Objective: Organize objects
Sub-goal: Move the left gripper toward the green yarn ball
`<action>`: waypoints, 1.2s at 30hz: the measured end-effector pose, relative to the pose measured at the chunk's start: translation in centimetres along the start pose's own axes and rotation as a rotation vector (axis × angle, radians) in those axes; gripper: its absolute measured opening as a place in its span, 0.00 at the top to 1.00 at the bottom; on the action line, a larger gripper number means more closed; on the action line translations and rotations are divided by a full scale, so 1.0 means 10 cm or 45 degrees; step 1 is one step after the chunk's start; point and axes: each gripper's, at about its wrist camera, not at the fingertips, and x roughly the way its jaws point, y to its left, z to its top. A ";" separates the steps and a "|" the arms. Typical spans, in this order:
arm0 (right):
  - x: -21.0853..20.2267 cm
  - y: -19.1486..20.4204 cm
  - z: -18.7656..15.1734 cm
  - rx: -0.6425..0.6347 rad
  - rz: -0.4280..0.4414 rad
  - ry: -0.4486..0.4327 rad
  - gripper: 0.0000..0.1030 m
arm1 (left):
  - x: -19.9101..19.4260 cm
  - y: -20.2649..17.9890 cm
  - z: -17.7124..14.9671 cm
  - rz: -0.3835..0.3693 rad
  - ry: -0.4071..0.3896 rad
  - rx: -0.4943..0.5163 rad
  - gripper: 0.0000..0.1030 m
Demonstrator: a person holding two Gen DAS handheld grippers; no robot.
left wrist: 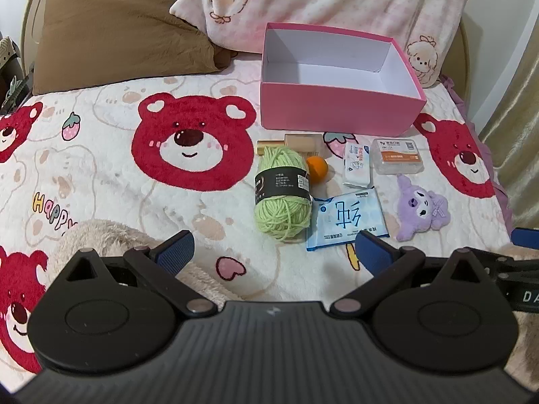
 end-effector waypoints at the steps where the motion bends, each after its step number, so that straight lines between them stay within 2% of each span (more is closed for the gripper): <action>1: 0.00 0.01 0.00 -0.003 -0.001 0.000 0.06 | 0.00 0.00 0.00 0.000 0.000 0.001 0.00; 7: 0.01 0.02 -0.01 -0.016 -0.031 0.003 0.06 | 0.03 0.00 0.01 -0.041 0.017 -0.008 0.00; 13: 0.02 -0.02 0.00 0.014 -0.019 0.010 0.06 | 0.09 -0.01 -0.03 -0.012 0.025 0.009 0.00; 36: 0.05 0.00 -0.03 -0.003 -0.036 0.031 0.06 | 0.09 -0.04 -0.04 -0.044 0.033 0.016 0.00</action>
